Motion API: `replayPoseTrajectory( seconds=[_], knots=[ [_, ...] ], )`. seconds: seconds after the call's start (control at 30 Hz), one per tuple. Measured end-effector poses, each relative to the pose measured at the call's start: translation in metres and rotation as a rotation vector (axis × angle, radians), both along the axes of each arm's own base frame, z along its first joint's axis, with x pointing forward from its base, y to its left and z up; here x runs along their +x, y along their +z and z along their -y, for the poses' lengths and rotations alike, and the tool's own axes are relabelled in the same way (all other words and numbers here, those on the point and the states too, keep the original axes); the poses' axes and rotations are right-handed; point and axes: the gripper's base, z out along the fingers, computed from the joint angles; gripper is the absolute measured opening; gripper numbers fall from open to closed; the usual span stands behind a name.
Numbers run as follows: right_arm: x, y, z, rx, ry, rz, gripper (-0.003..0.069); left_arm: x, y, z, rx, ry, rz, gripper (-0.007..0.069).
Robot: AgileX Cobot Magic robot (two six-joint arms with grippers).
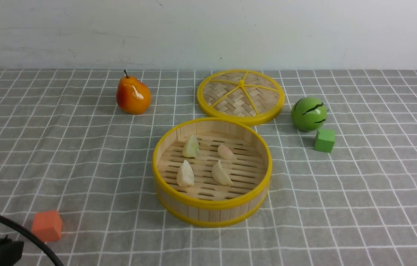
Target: Put the dumplings into the steamer on the table with the grey tablecloth.
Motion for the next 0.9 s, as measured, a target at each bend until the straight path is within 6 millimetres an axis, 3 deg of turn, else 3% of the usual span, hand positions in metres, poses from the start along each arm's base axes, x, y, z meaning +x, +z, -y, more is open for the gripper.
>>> replayPoseTrajectory(
  seconds=[0.23,0.37,0.67,0.9],
  knots=[
    [0.000,0.000,0.000,0.000,0.000,0.000,0.0009,0.000,0.000,0.000,0.001,0.000,-0.001,0.0097],
    [0.000,0.000,0.000,0.000,0.000,-0.001,0.0014,-0.010,-0.004,-0.005,-0.020,-0.007,0.051,0.0101],
    [0.000,0.000,0.000,-0.004,0.000,-0.001,0.0025,-0.051,-0.049,-0.028,-0.053,0.020,0.218,0.0105],
    [0.000,0.000,0.000,-0.004,0.000,-0.001,0.0032,-0.051,-0.074,-0.029,-0.174,0.160,0.451,0.0037]
  ],
)
